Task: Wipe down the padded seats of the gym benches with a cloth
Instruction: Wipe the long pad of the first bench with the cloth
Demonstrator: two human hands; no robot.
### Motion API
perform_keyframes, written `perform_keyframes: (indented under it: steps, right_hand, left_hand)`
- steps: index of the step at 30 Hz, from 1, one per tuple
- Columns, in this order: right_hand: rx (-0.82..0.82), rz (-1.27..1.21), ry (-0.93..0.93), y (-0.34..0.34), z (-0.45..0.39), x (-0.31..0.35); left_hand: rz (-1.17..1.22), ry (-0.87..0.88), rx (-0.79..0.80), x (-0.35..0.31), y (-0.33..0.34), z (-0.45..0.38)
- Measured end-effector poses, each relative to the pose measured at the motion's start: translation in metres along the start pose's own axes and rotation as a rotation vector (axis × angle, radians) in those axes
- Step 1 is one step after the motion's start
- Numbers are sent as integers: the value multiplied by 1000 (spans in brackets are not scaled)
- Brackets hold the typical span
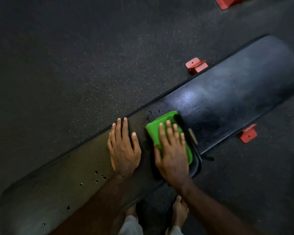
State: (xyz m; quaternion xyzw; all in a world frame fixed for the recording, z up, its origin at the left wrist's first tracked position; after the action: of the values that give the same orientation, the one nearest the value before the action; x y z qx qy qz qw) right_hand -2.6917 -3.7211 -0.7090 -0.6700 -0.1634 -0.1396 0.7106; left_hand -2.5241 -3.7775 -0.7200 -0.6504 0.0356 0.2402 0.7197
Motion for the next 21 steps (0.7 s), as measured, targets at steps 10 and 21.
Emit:
perform_keyframes:
  steps: [10, 21]
  right_hand:
    - [93, -26, -187, 15, -35, 31]
    - [79, -11, -472, 8, -85, 34]
  left_hand:
    - [5, -26, 32, 0, 2, -2]
    - [-15, -7, 6, 4, 6, -1]
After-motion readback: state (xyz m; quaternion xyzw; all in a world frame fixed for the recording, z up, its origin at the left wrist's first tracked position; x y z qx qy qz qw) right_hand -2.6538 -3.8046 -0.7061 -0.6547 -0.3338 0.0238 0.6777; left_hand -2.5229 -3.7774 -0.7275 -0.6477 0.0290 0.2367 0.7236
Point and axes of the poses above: each hand's wrist, its own z-axis away from the middle knuckle, its own y-axis out of the palm, x = y × z, the point moved 6 cm from there along -z, towards the middle knuckle, and after that the axes turned 14 degrees about -y, right-handed, at the moved point
